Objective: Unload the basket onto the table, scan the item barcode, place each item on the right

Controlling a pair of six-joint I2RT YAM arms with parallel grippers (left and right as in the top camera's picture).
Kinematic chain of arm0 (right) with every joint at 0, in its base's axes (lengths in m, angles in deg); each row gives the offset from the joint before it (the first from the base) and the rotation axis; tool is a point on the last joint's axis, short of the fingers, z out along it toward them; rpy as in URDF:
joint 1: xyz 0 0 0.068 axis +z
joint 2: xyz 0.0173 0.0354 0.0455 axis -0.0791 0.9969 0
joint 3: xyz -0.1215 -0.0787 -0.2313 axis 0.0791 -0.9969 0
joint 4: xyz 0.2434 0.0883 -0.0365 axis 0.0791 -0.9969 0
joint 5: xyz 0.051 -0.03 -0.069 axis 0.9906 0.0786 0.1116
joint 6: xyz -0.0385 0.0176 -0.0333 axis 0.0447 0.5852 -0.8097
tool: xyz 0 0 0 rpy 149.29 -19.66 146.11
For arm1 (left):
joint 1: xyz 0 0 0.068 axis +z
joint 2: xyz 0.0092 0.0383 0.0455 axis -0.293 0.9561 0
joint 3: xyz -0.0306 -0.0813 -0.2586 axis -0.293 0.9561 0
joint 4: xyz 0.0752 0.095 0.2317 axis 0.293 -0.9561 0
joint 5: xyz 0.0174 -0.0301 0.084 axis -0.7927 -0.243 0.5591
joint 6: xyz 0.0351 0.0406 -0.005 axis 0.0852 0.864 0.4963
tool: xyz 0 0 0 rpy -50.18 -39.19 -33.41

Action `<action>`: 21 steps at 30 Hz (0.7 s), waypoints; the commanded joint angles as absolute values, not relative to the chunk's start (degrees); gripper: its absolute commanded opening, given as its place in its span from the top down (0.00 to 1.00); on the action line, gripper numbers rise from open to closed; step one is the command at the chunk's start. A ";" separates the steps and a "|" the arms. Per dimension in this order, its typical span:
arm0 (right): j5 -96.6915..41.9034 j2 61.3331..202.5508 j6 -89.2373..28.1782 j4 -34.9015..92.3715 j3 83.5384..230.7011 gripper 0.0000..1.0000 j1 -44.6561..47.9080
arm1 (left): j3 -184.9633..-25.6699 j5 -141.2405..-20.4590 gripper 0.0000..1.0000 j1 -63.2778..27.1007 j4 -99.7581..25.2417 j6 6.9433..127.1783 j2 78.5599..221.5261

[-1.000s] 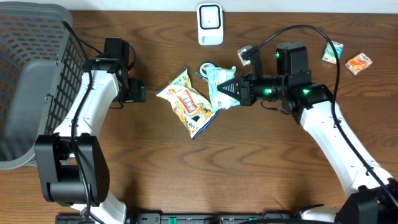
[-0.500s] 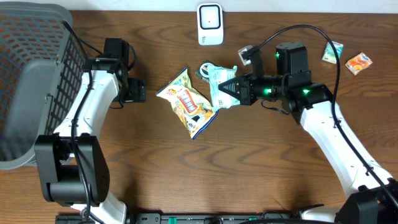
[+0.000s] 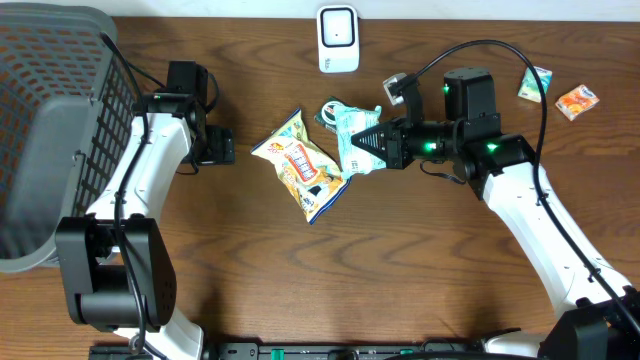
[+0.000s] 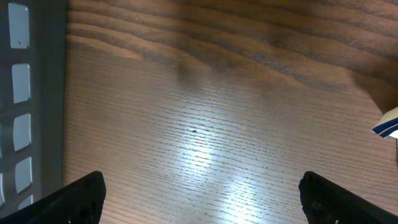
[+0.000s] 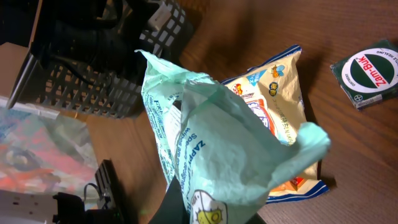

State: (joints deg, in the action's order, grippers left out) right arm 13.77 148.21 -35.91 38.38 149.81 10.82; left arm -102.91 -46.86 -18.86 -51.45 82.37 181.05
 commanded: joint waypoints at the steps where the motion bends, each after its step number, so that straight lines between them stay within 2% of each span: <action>1: 14.17 147.43 -35.71 38.32 149.94 0.99 11.32 | -102.74 -46.53 0.02 -18.82 -51.63 82.70 181.09; 6: 13.60 147.43 -35.71 38.10 149.94 0.99 11.32 | -102.74 -46.51 0.02 -18.82 -51.63 82.70 181.09; 9: 6.08 147.43 -35.69 36.09 149.94 0.99 11.47 | -102.74 -46.51 0.02 -18.82 -51.63 82.70 181.09; 12: -16.83 147.43 -33.50 31.35 149.94 0.99 13.24 | -102.74 -46.51 0.03 -18.82 -51.63 82.70 181.09; 13: -29.09 147.43 -32.50 29.10 149.94 0.98 14.64 | -102.74 -46.53 0.02 -18.82 -51.63 82.70 181.09; 16: -50.44 147.43 -33.00 27.00 149.94 0.99 17.83 | -102.74 -46.53 0.02 -18.82 -51.63 82.70 181.09; 21: -73.87 151.03 -34.68 24.61 149.94 0.99 21.22 | -102.74 -46.51 0.02 -18.82 -51.63 82.70 181.09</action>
State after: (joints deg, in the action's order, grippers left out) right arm -51.05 148.56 -34.07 25.47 149.79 19.67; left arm -102.91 -46.86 -18.86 -51.45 82.37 181.05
